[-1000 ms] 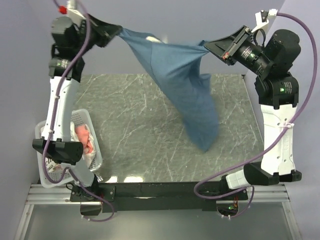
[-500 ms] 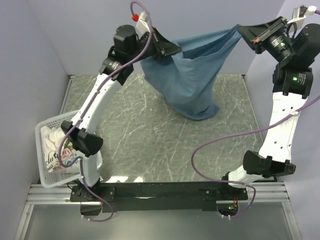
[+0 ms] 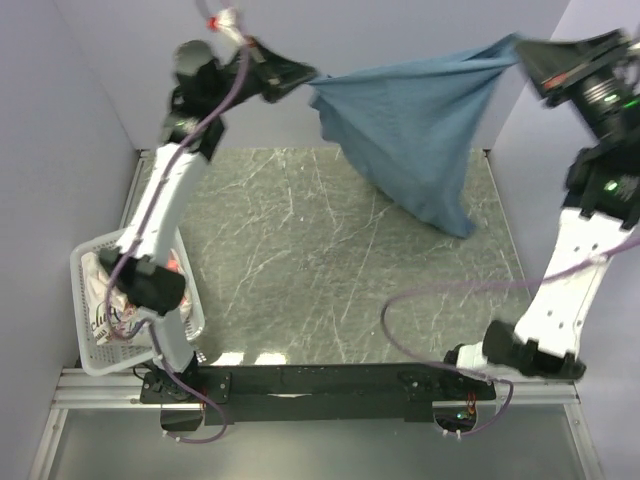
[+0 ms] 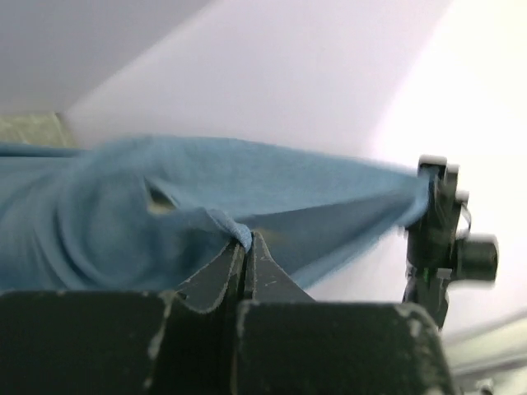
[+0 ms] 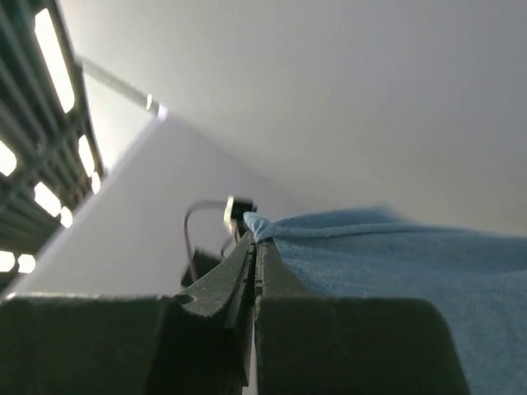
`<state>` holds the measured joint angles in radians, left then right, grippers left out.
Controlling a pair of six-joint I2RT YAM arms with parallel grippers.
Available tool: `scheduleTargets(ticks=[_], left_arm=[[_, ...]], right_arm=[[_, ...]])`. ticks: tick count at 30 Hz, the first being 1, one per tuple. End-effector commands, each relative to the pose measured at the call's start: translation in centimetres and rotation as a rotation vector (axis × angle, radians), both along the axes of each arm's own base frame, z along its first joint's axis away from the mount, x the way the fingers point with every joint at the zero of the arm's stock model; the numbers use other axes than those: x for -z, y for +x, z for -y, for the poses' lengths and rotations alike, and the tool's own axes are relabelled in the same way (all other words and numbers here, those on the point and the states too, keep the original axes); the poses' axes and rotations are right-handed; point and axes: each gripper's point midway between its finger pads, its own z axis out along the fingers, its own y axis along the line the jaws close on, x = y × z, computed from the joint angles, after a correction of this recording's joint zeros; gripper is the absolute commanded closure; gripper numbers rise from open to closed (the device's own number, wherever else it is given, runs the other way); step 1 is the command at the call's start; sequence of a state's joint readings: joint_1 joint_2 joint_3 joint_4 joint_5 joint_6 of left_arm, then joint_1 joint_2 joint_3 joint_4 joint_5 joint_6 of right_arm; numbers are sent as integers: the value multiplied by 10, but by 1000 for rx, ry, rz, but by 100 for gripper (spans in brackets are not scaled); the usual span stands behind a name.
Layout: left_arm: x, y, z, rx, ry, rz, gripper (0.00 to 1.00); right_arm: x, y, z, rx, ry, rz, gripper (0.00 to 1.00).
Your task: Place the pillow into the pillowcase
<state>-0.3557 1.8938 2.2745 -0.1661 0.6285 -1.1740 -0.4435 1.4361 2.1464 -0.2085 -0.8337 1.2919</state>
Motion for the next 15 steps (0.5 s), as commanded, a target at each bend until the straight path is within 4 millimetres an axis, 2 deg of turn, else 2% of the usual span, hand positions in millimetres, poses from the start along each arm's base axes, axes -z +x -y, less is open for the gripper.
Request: scheduleTargets(ticks=[1,2,3,4,5,7,8,9,10,11,12,13,14,15], left_arm=[[-35,-15,-112,-242,-82,66,99],[-25,-13,-129,-288,-71,42,99],[-8,-18,-138,-324,-33,18,99],[10,-14,-149,-385,-4,-44,99],[23,-13,-158,-424,22,-73,99],[61,-14,-172,-511,89,-141,99],[78,-15,-174,-524,108,-174,99],[117,-17,-178,-538,146,-242,99],[137,-16,-183,-576,166,-278,99],[152,-16,-184,-583,175,-285,99],[197,-20,-184,-577,208,-365,99],[218,-20,-185,-580,227,-406,99],[237,-22,-180,-575,249,-438,99],[272,-25,-175,-562,290,-497,99]], right_arm=[[-25,-96,-79,-33,-129,253,97],[-13,-94,-88,-47,-151,253,97],[19,-74,-96,-71,-141,180,97],[29,-88,-130,-192,-139,183,97],[44,-74,-135,-147,-167,162,97],[99,-47,-174,-208,-218,40,97],[118,-46,-200,-246,-250,11,98],[151,-36,-215,-270,-278,-56,98],[170,-21,-235,-291,-287,-82,97],[189,-22,-259,-346,-306,-114,97],[201,-17,-274,-365,-326,-137,97],[237,-1,-297,-389,-378,-218,97],[250,3,-309,-402,-405,-239,98],[255,-3,-329,-444,-421,-244,98]])
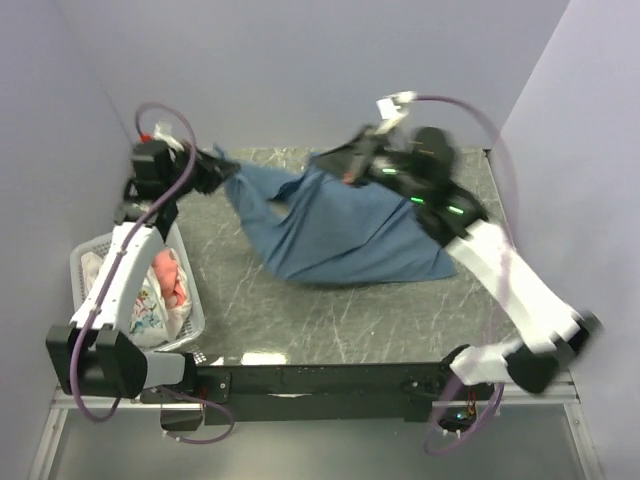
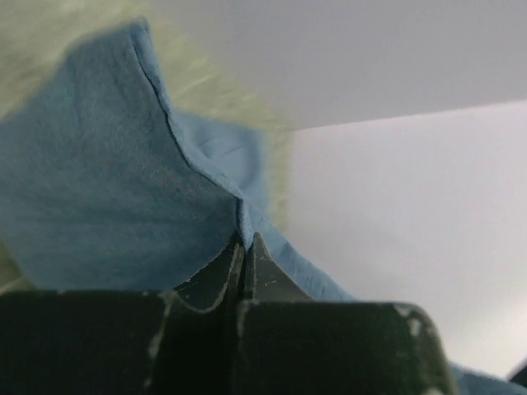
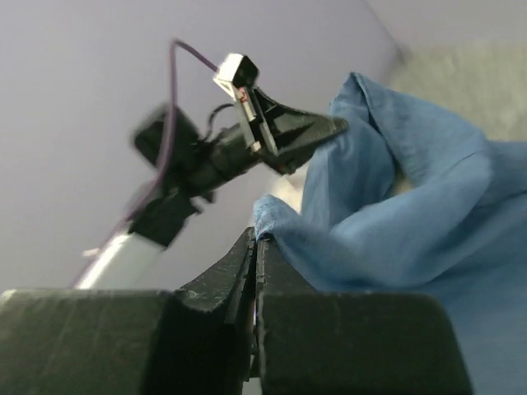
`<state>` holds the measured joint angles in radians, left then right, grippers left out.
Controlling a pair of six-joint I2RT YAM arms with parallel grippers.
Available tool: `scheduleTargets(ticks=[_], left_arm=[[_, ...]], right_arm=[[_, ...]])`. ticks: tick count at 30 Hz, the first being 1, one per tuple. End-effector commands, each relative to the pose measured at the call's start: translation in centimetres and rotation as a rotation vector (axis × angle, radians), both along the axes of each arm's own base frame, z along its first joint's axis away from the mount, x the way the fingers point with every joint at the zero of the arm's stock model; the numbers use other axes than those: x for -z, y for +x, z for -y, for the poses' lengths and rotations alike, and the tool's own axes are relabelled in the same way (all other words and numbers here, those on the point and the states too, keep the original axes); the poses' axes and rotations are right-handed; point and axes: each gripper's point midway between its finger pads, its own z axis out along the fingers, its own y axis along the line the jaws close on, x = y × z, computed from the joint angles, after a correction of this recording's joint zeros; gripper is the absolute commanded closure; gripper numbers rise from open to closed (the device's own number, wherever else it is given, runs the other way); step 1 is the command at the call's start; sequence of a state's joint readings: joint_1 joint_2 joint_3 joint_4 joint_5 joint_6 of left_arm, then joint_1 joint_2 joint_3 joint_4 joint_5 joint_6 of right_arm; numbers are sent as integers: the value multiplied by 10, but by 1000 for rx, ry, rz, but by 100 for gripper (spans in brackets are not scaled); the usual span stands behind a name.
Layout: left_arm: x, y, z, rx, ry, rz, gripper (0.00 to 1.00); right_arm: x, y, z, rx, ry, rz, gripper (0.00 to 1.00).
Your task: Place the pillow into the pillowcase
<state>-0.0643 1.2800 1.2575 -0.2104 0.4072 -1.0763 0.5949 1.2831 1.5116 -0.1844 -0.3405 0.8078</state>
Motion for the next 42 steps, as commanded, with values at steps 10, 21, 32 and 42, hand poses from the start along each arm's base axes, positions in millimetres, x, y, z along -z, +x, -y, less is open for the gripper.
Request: scheduleTargets(ticks=[10,21,32,42], left_arm=[[195,-23,140,147,160,-311,99],[-38,8,168,153,207,86,99],[-311,-105,-19,-266,130,730,99],[-333,-85,22,-78,58,787,99]], right_arm=[[200,65,-10,194,-311,-325,100],[1,75,117,335,-216,-68,100],[-204,-38,131,226,107,361,97],[-207,-25,145,240,138,363,100]])
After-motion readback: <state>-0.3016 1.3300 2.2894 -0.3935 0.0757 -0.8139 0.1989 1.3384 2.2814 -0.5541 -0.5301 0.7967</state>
